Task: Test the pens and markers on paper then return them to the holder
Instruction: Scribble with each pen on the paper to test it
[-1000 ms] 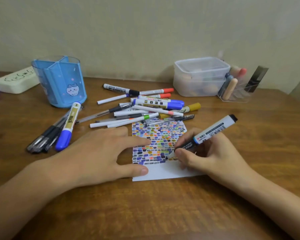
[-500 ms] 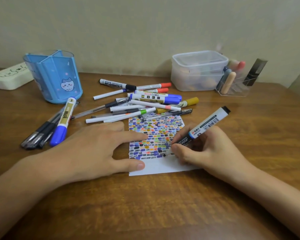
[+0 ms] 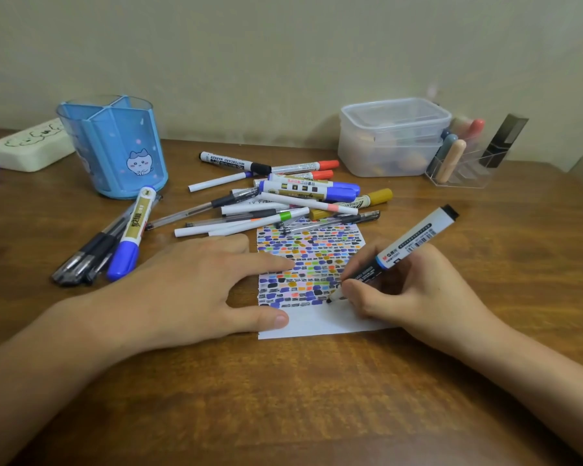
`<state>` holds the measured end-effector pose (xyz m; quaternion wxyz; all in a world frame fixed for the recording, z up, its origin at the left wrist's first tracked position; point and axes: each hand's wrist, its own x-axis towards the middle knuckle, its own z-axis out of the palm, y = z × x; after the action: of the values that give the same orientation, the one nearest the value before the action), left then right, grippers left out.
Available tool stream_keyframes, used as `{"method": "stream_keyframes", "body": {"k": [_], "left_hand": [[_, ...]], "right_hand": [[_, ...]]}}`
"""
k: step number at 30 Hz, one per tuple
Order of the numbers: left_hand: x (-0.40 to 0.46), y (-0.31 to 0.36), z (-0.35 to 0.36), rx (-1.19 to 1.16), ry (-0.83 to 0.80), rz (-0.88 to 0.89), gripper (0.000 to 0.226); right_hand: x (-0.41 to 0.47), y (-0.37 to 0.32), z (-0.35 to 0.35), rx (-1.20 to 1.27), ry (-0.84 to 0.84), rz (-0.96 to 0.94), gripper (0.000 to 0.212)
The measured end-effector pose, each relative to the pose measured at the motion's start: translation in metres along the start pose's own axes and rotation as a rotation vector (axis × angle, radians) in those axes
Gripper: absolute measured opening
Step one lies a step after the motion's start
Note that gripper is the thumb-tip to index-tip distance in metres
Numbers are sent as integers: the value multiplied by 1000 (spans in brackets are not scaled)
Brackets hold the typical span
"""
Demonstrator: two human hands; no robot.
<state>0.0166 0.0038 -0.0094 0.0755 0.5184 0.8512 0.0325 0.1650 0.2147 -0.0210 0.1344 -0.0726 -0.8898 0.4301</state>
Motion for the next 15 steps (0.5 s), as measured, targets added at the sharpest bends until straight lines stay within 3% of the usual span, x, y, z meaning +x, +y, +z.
{"method": "stream_keyframes", "body": {"k": [15], "left_hand": [[0, 0, 0, 16, -6, 5, 80]], "right_hand": [[-1, 1, 1, 65, -10, -14, 4]]}}
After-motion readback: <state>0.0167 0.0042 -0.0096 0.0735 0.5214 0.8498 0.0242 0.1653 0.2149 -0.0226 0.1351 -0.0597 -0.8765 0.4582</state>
